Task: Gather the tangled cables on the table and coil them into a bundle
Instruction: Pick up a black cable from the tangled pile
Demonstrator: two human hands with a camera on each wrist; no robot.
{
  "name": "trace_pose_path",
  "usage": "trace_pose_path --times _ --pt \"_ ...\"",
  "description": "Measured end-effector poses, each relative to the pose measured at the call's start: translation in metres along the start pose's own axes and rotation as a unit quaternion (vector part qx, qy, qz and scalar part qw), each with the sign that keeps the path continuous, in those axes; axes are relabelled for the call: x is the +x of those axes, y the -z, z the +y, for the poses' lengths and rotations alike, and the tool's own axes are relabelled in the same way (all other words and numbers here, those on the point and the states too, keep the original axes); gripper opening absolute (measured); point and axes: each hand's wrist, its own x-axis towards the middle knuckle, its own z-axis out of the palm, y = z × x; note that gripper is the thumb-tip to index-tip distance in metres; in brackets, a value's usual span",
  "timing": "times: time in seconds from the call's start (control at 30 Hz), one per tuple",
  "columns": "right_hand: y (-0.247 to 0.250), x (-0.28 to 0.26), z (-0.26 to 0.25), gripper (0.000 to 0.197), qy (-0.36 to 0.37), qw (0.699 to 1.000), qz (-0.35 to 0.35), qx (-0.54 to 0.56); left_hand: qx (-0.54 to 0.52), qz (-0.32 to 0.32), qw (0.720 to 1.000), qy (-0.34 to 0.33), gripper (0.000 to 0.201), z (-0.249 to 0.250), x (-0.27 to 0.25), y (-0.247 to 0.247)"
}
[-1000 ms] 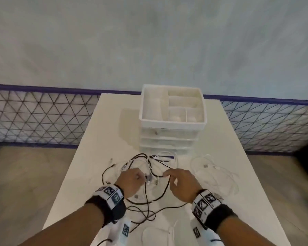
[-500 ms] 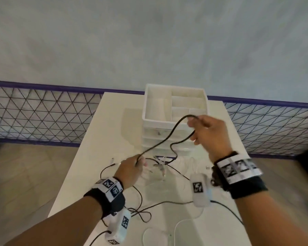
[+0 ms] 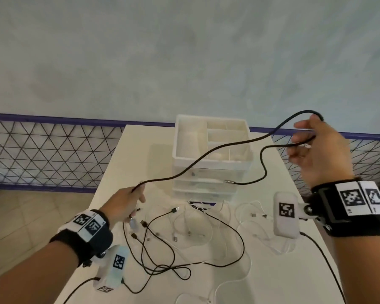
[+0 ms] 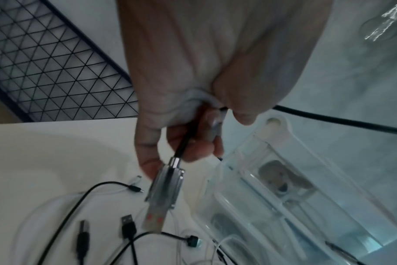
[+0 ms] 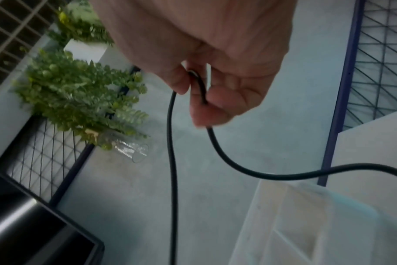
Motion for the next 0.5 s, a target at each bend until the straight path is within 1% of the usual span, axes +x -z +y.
trace_pose_path --times 0.03,0.07,0.1,0.13,0.2,0.23,0.27,0.3,0.37,0.4,0.43,0.47,0.5 --pt "0.001 0.000 0.001 0.034 -0.010 0.999 -0.004 -0.037 -0.007 -0.025 0.999 0.020 0.051 -0.001 -0.002 0.000" --pt "0.002 0.001 0.001 0.036 -0.018 0.998 -0.004 -0.065 0.004 -0.051 0.998 0.020 0.052 0.000 -0.006 0.001" --pt "0.002 0.001 0.001 0.036 -0.022 0.996 0.002 -0.082 0.037 -0.076 0.996 0.005 0.052 0.002 -0.009 0.002" --pt "0.002 0.003 -0.002 0.034 -0.016 0.996 0.017 -0.085 0.083 -0.105 0.991 -0.028 0.056 0.003 -0.011 0.003" --pt "0.004 0.011 -0.011 0.025 0.021 0.996 0.059 -0.064 0.162 -0.148 0.971 -0.094 0.073 0.003 -0.012 0.008" --pt "0.005 0.020 -0.016 0.021 0.045 0.995 0.077 -0.046 0.179 -0.160 0.964 -0.111 0.079 0.002 -0.013 0.009" --pt "0.007 0.028 -0.022 0.019 0.072 0.993 0.087 -0.029 0.183 -0.167 0.962 -0.117 0.082 0.000 -0.014 0.011" --pt "0.008 0.039 -0.027 0.018 0.096 0.991 0.089 -0.015 0.183 -0.167 0.961 -0.119 0.082 -0.001 -0.015 0.013" --pt "0.011 0.059 -0.028 0.016 0.124 0.990 0.072 -0.006 0.155 -0.175 0.966 -0.108 0.072 -0.006 -0.018 0.015" --pt "0.014 0.070 -0.022 0.023 0.122 0.991 0.056 -0.015 0.128 -0.186 0.970 -0.087 0.064 -0.006 -0.023 0.015" --pt "0.016 0.078 -0.012 0.038 0.110 0.992 0.032 -0.048 0.091 -0.195 0.975 -0.059 0.057 -0.007 -0.027 0.014" --pt "0.019 0.081 0.001 0.050 0.094 0.988 0.008 -0.124 0.055 -0.195 0.978 -0.039 0.051 -0.006 -0.031 0.013" --pt "0.021 0.077 0.016 0.059 0.084 0.969 -0.005 -0.233 0.028 -0.187 0.982 -0.031 0.049 -0.006 -0.034 0.010"
